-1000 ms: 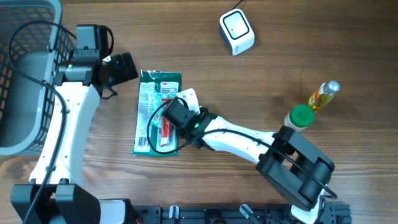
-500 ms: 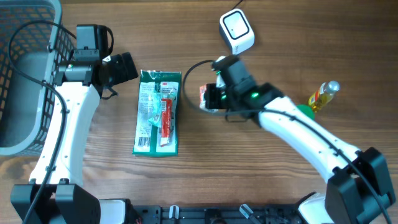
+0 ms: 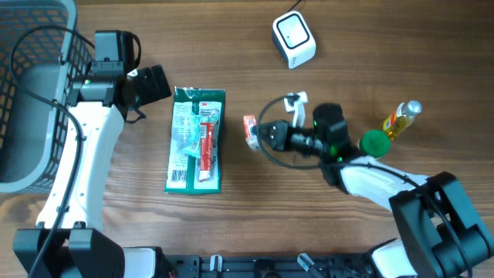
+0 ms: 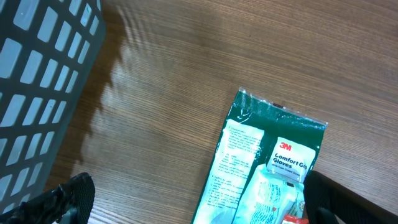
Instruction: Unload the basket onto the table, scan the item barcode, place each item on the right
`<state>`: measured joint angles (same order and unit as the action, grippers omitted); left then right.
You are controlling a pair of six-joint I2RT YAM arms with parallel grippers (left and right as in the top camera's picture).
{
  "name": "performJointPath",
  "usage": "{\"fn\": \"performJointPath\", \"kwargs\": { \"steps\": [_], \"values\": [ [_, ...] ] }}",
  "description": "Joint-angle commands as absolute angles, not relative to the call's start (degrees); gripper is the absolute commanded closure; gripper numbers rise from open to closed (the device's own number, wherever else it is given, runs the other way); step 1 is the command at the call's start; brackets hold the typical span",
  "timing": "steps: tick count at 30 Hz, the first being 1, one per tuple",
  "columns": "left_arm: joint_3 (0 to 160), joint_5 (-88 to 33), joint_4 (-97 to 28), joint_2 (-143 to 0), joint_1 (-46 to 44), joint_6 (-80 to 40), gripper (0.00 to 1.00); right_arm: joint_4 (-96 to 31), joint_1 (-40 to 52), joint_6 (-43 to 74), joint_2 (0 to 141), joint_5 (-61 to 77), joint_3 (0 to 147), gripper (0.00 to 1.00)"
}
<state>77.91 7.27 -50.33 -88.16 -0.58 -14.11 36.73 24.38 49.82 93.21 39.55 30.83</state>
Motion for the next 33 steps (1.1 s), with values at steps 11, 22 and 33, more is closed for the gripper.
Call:
{"fn": "performJointPath", "kwargs": {
  "steps": [11, 22, 33],
  "values": [
    [78.2, 7.6, -50.2, -88.3, -0.3, -14.6, 0.00, 43.7, 26.5, 57.3, 100.9, 30.2, 25.1, 0.96],
    [78.2, 7.6, -50.2, -88.3, -0.3, -14.6, 0.00, 50.2, 28.3, 58.5, 106.2, 29.2, 25.1, 0.96],
    [78.2, 7.6, -50.2, -88.3, -0.3, -14.6, 0.00, 50.6, 28.3, 58.6, 106.2, 29.8, 25.1, 0.80]
  ]
}}
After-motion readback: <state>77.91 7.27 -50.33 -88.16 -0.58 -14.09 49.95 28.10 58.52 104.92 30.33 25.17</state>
